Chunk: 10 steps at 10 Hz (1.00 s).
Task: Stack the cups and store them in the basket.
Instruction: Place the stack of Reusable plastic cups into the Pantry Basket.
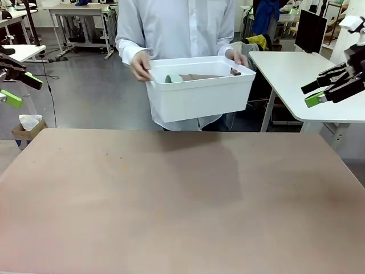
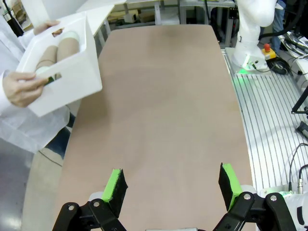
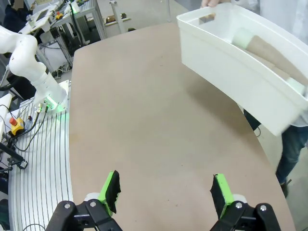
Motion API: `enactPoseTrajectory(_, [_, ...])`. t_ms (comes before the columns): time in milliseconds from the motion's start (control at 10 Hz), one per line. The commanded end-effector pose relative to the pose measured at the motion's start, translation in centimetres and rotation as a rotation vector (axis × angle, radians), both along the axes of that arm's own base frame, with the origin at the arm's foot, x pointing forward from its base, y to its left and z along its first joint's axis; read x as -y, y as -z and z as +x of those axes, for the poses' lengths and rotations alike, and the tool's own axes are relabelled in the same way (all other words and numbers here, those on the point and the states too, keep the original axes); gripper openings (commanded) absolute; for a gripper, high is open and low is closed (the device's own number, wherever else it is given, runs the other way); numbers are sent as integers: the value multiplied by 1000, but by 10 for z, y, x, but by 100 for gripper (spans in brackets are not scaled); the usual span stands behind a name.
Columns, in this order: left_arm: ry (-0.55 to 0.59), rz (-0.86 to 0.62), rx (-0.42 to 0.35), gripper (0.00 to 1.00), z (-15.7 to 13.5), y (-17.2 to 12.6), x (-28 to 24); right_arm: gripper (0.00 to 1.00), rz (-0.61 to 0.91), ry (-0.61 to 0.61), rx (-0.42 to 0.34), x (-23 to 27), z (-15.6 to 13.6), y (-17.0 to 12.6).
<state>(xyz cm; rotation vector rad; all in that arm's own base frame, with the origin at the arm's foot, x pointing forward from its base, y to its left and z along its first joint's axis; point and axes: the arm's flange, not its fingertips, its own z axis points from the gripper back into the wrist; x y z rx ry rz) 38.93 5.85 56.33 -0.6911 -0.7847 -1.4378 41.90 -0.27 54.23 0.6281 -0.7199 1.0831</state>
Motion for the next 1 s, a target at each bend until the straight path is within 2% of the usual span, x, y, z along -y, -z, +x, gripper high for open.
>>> enactPoseTrajectory(0, [-14, -10, -2, 100, -2, -1, 3, 100, 2, 7, -16, -1, 2, -5])
enactPoseTrajectory(900, [-14, -10, -2, 100, -2, -1, 3, 100, 2, 7, -16, -1, 2, -5])
